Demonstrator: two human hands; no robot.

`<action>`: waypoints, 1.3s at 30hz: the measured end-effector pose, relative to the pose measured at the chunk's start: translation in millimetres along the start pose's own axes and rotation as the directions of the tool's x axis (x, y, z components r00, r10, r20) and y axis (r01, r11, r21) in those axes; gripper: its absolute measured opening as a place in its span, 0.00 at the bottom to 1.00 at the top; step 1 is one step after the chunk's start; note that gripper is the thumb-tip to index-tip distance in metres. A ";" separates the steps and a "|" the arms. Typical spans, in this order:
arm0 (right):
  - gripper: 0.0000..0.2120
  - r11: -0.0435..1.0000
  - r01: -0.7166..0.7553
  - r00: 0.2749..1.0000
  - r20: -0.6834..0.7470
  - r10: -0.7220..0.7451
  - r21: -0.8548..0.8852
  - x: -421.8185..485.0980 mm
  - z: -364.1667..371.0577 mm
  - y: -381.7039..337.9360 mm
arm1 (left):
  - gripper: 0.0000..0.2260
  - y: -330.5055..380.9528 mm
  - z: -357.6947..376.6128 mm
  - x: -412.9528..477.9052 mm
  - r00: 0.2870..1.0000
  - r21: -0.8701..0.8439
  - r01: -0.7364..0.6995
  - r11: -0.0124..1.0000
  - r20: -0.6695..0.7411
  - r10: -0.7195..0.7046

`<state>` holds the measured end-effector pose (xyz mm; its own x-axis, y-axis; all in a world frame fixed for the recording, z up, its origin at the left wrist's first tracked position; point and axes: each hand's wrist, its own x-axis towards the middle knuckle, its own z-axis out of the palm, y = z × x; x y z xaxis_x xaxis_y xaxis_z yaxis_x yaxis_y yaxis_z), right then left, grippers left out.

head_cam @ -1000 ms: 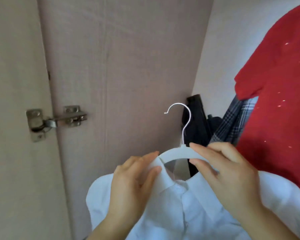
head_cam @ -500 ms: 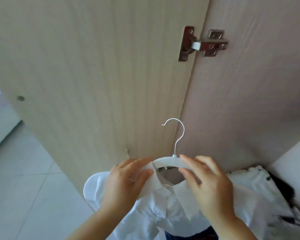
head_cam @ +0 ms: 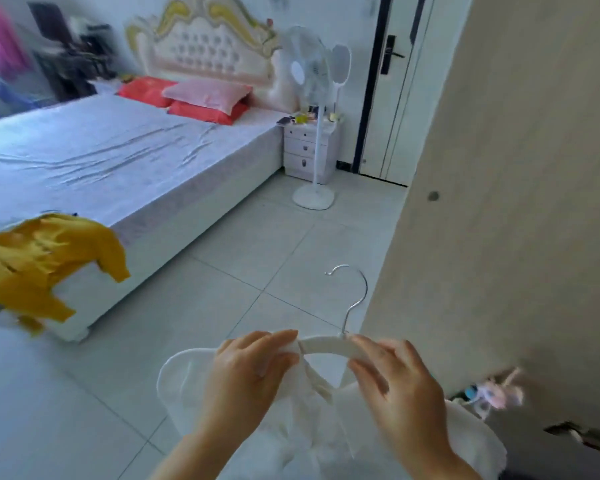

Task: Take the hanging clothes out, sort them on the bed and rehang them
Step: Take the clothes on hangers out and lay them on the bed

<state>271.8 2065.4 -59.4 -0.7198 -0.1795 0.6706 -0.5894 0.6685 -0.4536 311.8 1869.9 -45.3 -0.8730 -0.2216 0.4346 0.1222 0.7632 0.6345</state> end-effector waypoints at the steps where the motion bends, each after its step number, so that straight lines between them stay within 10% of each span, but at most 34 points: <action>1: 0.15 1.000 0.011 1.000 0.022 -0.012 0.029 6.9 19.2 -13.0 | 0.09 -16.7 -14.3 2.8 0.999 0.012 0.036 0.999 -0.023 -0.036; 19: 0.23 0.847 -0.023 0.891 0.396 -0.224 0.531 139.1 333.5 -189.8 | 0.09 -264.5 -182.0 74.0 0.837 0.195 0.453 0.870 -0.428 -0.340; 39: 0.21 0.628 -0.061 0.717 0.471 -0.513 0.776 326.4 667.7 -343.3 | 0.10 -520.8 -298.8 245.1 0.592 0.156 0.662 0.733 -0.708 -0.384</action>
<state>-5.8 1295.5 -76.7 -0.3867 -0.8119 0.4374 -0.6111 -0.1296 -0.7809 175.3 1236.8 -78.3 -0.2295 -0.8544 0.4662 -0.5621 0.5074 0.6532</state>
